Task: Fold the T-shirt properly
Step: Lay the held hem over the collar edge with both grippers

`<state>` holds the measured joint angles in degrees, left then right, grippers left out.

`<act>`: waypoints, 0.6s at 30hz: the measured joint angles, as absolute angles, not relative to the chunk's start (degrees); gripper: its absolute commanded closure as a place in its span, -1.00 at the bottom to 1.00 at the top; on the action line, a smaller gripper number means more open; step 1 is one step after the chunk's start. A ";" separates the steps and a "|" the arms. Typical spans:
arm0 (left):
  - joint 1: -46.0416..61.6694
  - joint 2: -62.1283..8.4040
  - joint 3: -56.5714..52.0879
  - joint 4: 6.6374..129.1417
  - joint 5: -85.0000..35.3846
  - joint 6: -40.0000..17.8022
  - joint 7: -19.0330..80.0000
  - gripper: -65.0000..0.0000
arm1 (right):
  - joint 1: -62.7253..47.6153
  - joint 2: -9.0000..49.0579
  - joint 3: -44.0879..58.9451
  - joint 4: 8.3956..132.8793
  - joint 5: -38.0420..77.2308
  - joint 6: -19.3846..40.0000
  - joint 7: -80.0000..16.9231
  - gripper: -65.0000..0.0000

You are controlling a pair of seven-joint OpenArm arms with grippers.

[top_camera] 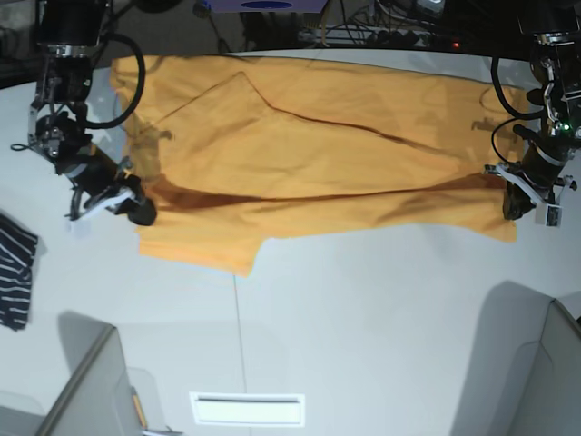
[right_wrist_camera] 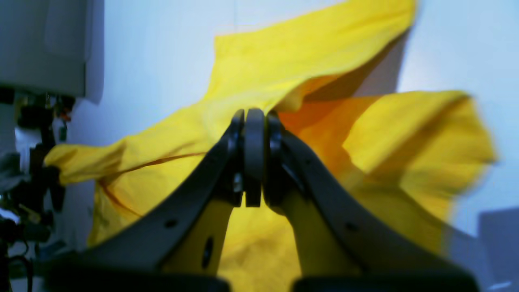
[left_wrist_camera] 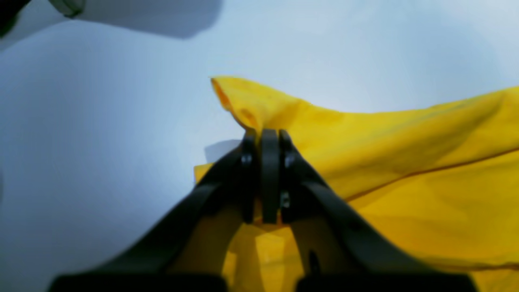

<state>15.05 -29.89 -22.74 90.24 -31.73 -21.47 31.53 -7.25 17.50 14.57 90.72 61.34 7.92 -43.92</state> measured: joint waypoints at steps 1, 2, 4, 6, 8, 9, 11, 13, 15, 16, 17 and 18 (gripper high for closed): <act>15.44 -29.89 -22.74 90.35 -31.73 -21.47 31.55 1.00 | -7.29 17.65 15.62 90.70 61.30 7.90 -44.31 1.00; 15.84 -29.85 -22.74 90.70 -31.70 -21.47 31.81 1.00 | -7.27 17.74 16.43 90.70 61.34 7.90 -44.99 1.00; 16.32 -29.87 -22.72 91.92 -31.68 -21.47 32.16 1.00 | -7.05 17.74 17.41 90.72 61.34 7.92 -46.65 1.00; 16.84 -29.95 -22.74 93.36 -31.73 -21.47 31.94 1.00 | -6.87 17.65 18.02 90.74 61.34 7.92 -47.99 1.00; 17.34 -29.98 -22.74 94.17 -31.75 -21.52 31.57 1.00 | -6.87 17.63 18.02 90.74 61.32 7.92 -48.10 1.00; 17.39 -29.95 -22.74 94.17 -31.73 -21.50 31.57 1.00 | -6.92 17.61 18.00 90.74 61.36 7.92 -48.12 1.00; 18.22 -29.89 -23.62 94.17 -31.77 -21.71 31.66 1.00 | -7.22 17.61 18.00 90.74 61.28 7.92 -48.10 1.00; 19.29 -29.67 -25.96 94.17 -31.75 -22.13 31.64 1.00 | -7.84 17.54 18.00 90.76 61.39 7.92 -48.16 1.00; 19.92 -29.87 -27.35 94.13 -31.70 -22.46 31.92 1.00 | -9.02 17.45 18.02 91.64 61.17 7.92 -48.34 1.00; 20.18 -29.98 -27.83 94.13 -31.75 -23.31 31.75 1.00 | -9.52 17.47 18.02 92.38 61.28 7.92 -48.34 1.00; 20.53 -30.00 -28.05 94.17 -31.75 -24.25 31.48 1.00 | -9.96 17.45 18.02 93.21 61.30 7.92 -48.29 1.00; 20.95 -29.98 -28.05 94.37 -31.70 -24.27 31.55 1.00 | -10.24 17.45 18.02 93.86 61.32 7.92 -48.25 1.00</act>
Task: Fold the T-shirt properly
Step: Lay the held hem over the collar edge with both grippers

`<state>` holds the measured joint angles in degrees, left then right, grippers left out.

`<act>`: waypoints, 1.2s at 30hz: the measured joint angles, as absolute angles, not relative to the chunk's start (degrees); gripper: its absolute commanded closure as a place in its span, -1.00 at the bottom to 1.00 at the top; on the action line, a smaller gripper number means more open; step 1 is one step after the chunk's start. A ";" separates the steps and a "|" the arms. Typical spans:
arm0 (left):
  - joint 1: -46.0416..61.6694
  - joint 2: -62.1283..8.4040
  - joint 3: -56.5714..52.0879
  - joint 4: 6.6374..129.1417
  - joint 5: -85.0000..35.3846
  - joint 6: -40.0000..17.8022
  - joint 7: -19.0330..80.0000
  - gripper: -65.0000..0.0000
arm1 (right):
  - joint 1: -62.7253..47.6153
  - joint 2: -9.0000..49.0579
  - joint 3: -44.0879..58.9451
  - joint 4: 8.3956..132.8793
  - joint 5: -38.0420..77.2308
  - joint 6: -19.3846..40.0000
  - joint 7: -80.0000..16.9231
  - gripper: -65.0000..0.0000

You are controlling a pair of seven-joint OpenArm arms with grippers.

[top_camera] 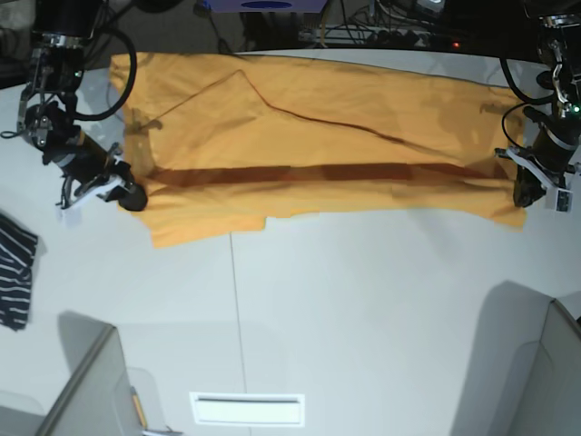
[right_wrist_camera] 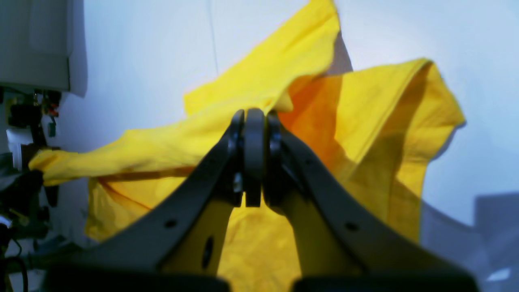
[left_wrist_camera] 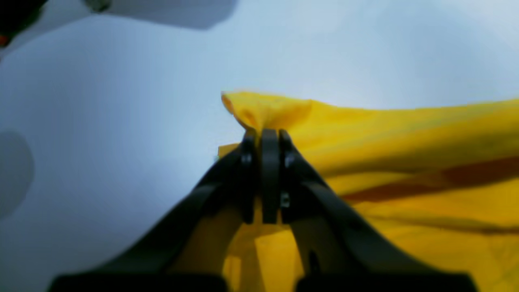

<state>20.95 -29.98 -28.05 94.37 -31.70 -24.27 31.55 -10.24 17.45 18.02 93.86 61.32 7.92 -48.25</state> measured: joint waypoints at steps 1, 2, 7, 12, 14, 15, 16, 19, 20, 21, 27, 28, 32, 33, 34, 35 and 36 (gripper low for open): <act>21.56 -29.93 -27.88 94.65 -31.68 -24.25 31.57 1.00 | -10.44 17.47 18.02 94.32 61.39 7.92 -48.25 1.00; 22.33 -29.87 -27.77 95.00 -31.73 -24.27 31.55 1.00 | -10.61 17.47 18.02 94.48 61.56 7.92 -48.25 1.00; 23.92 -29.89 -27.83 95.96 -31.73 -24.47 31.48 1.00 | -13.21 17.47 18.06 94.52 61.49 7.92 -48.18 1.00; 26.04 -29.89 -28.03 96.20 -31.53 -24.47 31.70 1.00 | -16.19 17.47 18.06 97.45 61.34 7.92 -48.25 1.00; 26.57 -29.91 -28.08 96.23 -31.57 -24.45 31.51 1.00 | -17.30 17.47 18.06 99.13 61.47 7.92 -48.27 1.00; 26.94 -29.93 -28.10 96.29 -31.57 -24.47 31.51 1.00 | -17.85 17.47 18.06 99.85 61.49 7.92 -48.27 1.00; 27.44 -29.95 -28.10 96.40 -31.55 -24.47 31.51 1.00 | -18.26 17.50 18.06 100.36 61.54 7.92 -48.16 1.00; 28.53 -29.82 -28.73 96.53 -31.57 -24.49 31.55 1.00 | -19.16 17.47 18.06 100.92 61.49 7.92 -48.31 1.00; 28.60 -29.78 -29.61 96.55 -31.75 -24.56 31.57 1.00 | -19.40 17.50 18.06 100.92 61.52 7.92 -48.16 1.00; 28.58 -29.85 -30.48 96.55 -31.70 -24.73 31.57 1.00 | -19.59 17.50 18.06 100.95 61.54 7.92 -48.12 1.00; 31.00 -30.35 -31.05 98.06 -30.30 -24.29 31.59 1.00 | -21.87 17.47 18.06 100.79 61.54 7.92 -47.99 1.00; 31.31 -30.35 -31.00 98.54 -29.04 -24.93 31.62 1.00 | -21.96 17.47 18.06 100.31 61.56 7.92 -48.05 1.00; 31.27 -30.48 -30.98 99.61 -24.77 -24.88 31.33 1.00 | -21.93 17.50 18.06 98.87 61.32 7.92 -48.10 1.00; 31.31 -30.50 -30.98 99.79 -24.36 -24.88 31.33 1.00 | -21.98 17.50 18.06 98.89 61.34 7.92 -48.10 1.00; 31.31 -30.46 -31.05 99.79 -24.43 -24.91 31.33 1.00 | -22.13 17.50 18.06 98.89 61.34 7.92 -48.03 1.00; 31.33 -30.46 -31.07 99.79 -24.43 -24.91 31.35 1.00 | -22.48 17.50 18.06 99.13 61.49 7.92 -48.03 1.00; 31.33 -30.48 -31.09 99.79 -24.43 -24.91 31.33 1.00 | -22.85 17.50 18.06 99.42 61.49 7.92 -48.07 1.00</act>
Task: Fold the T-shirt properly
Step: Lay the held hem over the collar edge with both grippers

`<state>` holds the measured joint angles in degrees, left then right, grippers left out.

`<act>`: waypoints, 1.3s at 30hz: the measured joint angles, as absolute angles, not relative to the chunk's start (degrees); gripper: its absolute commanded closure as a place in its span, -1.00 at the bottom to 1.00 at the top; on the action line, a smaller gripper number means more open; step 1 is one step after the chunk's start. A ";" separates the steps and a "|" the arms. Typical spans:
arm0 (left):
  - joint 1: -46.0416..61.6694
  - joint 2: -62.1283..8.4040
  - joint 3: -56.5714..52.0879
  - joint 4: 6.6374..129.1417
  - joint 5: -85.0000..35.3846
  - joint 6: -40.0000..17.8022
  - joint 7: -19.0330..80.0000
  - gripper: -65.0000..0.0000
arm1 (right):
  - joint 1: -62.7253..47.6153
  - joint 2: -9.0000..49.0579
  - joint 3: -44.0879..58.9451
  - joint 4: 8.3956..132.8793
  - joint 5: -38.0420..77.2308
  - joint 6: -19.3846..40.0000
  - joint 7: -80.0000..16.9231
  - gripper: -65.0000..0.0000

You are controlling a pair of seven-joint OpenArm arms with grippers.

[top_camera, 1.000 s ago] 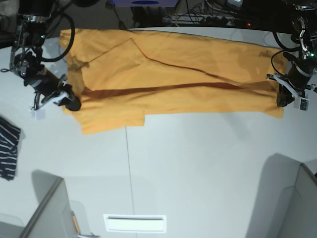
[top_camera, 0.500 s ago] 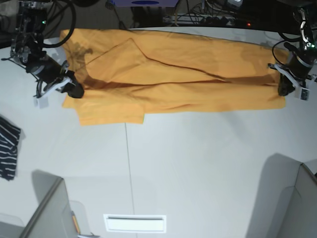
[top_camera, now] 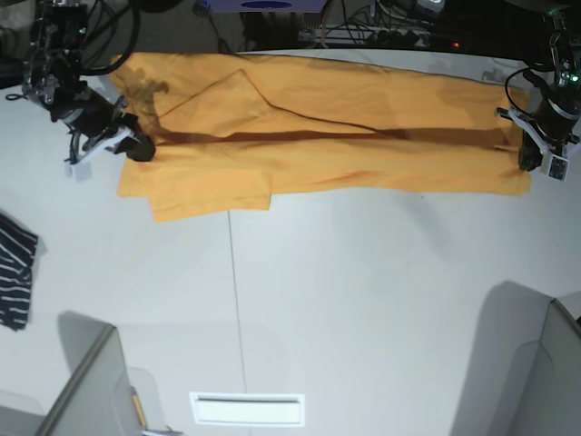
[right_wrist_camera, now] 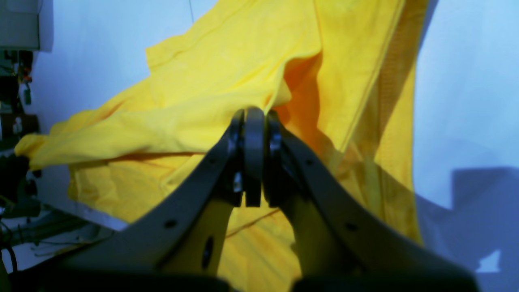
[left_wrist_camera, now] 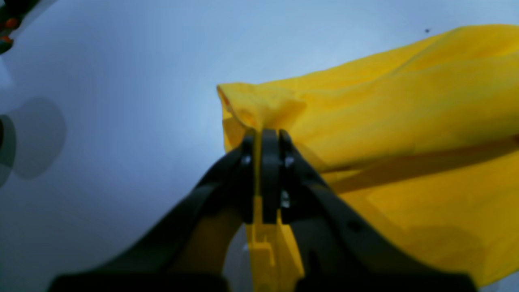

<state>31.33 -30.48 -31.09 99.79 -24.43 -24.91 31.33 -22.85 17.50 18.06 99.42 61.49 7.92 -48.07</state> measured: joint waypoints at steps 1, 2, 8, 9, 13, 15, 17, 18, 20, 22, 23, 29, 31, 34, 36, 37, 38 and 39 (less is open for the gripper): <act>31.44 -30.50 -31.11 99.79 -24.43 -24.91 31.33 1.00 | -23.11 17.50 18.06 99.55 61.43 7.94 -48.23 1.00; 31.44 -30.50 -31.11 99.79 -24.43 -24.91 31.33 1.00 | -23.24 17.47 18.06 99.81 61.21 7.94 -48.27 1.00; 31.44 -30.48 -31.18 99.79 -24.45 -24.93 31.24 1.00 | -25.17 17.50 22.59 102.39 64.84 8.16 -48.12 1.00; 31.46 -30.46 -31.18 99.79 -24.45 -24.91 31.24 1.00 | -25.58 17.61 22.98 102.39 65.82 8.19 -48.18 1.00; 31.46 -30.35 -31.18 99.79 -24.43 -24.91 31.31 1.00 | -26.15 17.61 22.98 102.69 65.80 8.19 -48.18 1.00; 31.86 -30.37 -31.18 99.81 -24.38 -24.88 31.11 1.00 | -27.00 17.61 22.94 102.76 65.63 8.21 -48.10 1.00; 33.52 -30.41 -31.22 99.96 -24.47 -24.91 30.81 1.00 | -28.42 17.61 22.87 102.74 65.63 8.25 -48.25 1.00; 34.33 -30.33 -31.22 99.96 -24.43 -24.91 30.89 1.00 | -28.97 17.58 22.87 102.74 65.65 8.27 -48.27 1.00; 34.92 -30.11 -31.20 99.85 -24.01 -24.93 31.57 1.00 | -29.63 17.52 22.87 102.74 65.63 8.29 -48.27 1.00; 34.81 -30.17 -31.20 99.79 -24.23 -24.91 31.00 1.00 | -30.22 17.50 22.87 102.76 65.63 8.36 -48.07 1.00; 34.81 -30.24 -31.20 99.81 -24.23 -24.91 30.72 1.00 | -30.61 17.50 22.87 102.76 65.63 8.34 -48.07 1.00; 34.92 -30.33 -31.20 99.85 -24.23 -24.91 30.89 1.00 | -32.51 17.45 22.87 103.39 65.63 8.36 -48.25 1.00; 34.96 -30.33 -31.20 99.85 -24.21 -24.91 30.94 1.00 | -33.39 17.50 22.87 104.27 65.76 8.36 -48.31 1.00; 34.96 -30.35 -31.20 99.83 -24.21 -24.91 30.94 1.00 | -32.99 17.41 22.87 102.65 64.51 8.62 -48.93 1.00; 35.11 -30.35 -31.07 99.83 -24.21 -24.93 30.92 1.00 | -31.75 16.91 22.87 100.20 62.76 8.51 -48.90 1.00; 35.14 -30.30 -31.05 99.79 -24.23 -24.95 30.98 1.00 | -31.40 16.45 22.87 99.37 62.57 8.38 -48.93 1.00; 35.11 -30.30 -31.03 99.70 -24.21 -24.95 30.98 1.00 | -31.31 16.03 22.87 98.96 62.59 8.38 -48.80 1.00; 35.14 -30.33 -31.03 99.63 -24.21 -24.95 31.00 1.00 | -31.38 15.68 22.87 98.98 62.61 8.38 -48.88 1.00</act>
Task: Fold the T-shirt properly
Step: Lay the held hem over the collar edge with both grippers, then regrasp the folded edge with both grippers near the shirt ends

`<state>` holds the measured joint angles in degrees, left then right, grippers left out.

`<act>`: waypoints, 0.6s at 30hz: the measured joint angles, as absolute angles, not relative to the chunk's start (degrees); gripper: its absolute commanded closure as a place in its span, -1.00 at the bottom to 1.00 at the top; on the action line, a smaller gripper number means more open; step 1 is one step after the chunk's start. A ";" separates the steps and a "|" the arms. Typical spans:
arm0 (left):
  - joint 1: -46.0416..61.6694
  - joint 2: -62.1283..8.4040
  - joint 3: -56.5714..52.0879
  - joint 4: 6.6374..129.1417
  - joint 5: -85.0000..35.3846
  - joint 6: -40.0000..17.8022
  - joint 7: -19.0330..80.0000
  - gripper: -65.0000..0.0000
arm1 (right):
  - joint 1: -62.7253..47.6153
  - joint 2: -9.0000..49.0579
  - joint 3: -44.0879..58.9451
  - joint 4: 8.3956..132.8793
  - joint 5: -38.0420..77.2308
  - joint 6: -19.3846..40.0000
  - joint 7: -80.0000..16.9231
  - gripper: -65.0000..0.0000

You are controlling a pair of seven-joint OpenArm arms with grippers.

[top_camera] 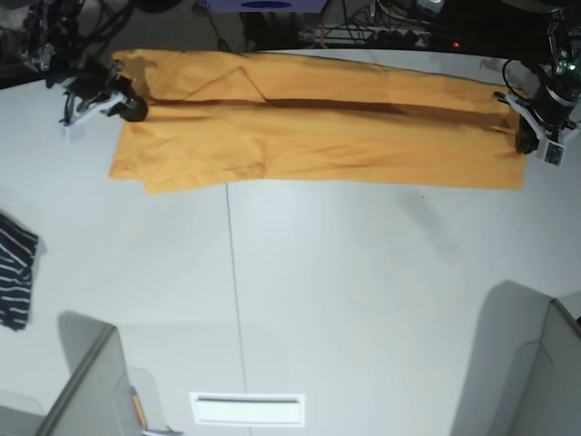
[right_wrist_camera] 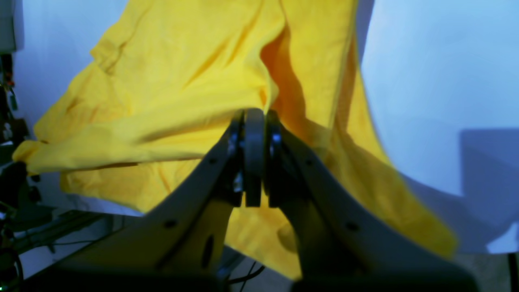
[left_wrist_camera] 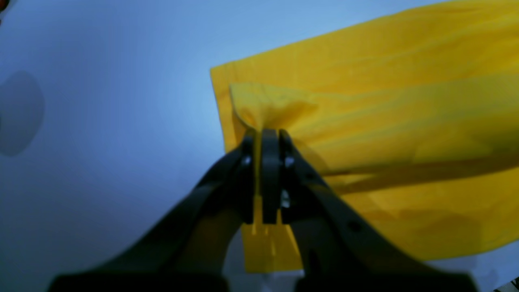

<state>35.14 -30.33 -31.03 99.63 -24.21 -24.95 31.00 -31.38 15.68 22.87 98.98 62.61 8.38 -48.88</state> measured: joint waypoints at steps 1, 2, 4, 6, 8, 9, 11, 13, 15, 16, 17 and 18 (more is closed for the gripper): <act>35.11 -30.33 -31.03 99.63 -24.21 -24.93 31.14 1.00 | -31.51 15.53 22.87 98.98 62.61 8.38 -49.12 1.00; 35.14 -30.33 -31.03 99.61 -24.21 -24.93 31.11 1.00 | -31.48 15.51 22.87 98.98 62.59 8.38 -49.12 1.00; 35.14 -30.30 -31.03 99.61 -24.21 -24.93 31.11 1.00 | -31.00 15.55 22.87 98.98 62.59 8.38 -49.10 1.00; 35.62 -30.35 -31.03 99.61 -24.21 -24.91 31.03 1.00 | -30.70 15.68 22.87 98.98 62.61 8.38 -48.88 1.00; 36.53 -30.37 -31.03 99.61 -24.18 -24.93 31.16 1.00 | -30.74 15.81 22.87 98.98 62.61 8.38 -48.93 1.00; 36.73 -30.33 -31.03 99.50 -24.18 -24.93 31.24 1.00 | -30.83 15.84 22.87 98.98 62.61 8.38 -48.95 1.00; 36.80 -30.33 -31.00 99.46 -24.21 -24.93 31.42 1.00 | -30.87 15.88 22.87 98.98 62.61 8.38 -48.95 0.92; 36.64 -30.39 -30.98 99.04 -24.27 -24.93 30.83 1.00 | -30.98 15.86 22.87 98.98 62.59 8.38 -48.90 0.65; 36.29 -30.35 -30.96 97.12 -24.16 -25.06 30.92 1.00 | -31.16 15.84 22.87 98.98 62.57 8.38 -48.93 0.48; 36.34 -30.30 -30.96 96.49 -24.21 -24.95 31.22 1.00 | -31.20 15.81 22.87 98.98 62.57 8.36 -48.95 0.42; 36.36 -30.33 -30.96 96.27 -24.01 -24.91 31.38 0.88 | -31.20 15.84 22.87 98.98 62.54 8.36 -48.93 0.36; 36.38 -30.33 -30.98 96.23 -24.03 -24.91 31.35 0.72 | -31.22 15.81 22.87 98.98 62.59 8.36 -48.88 0.31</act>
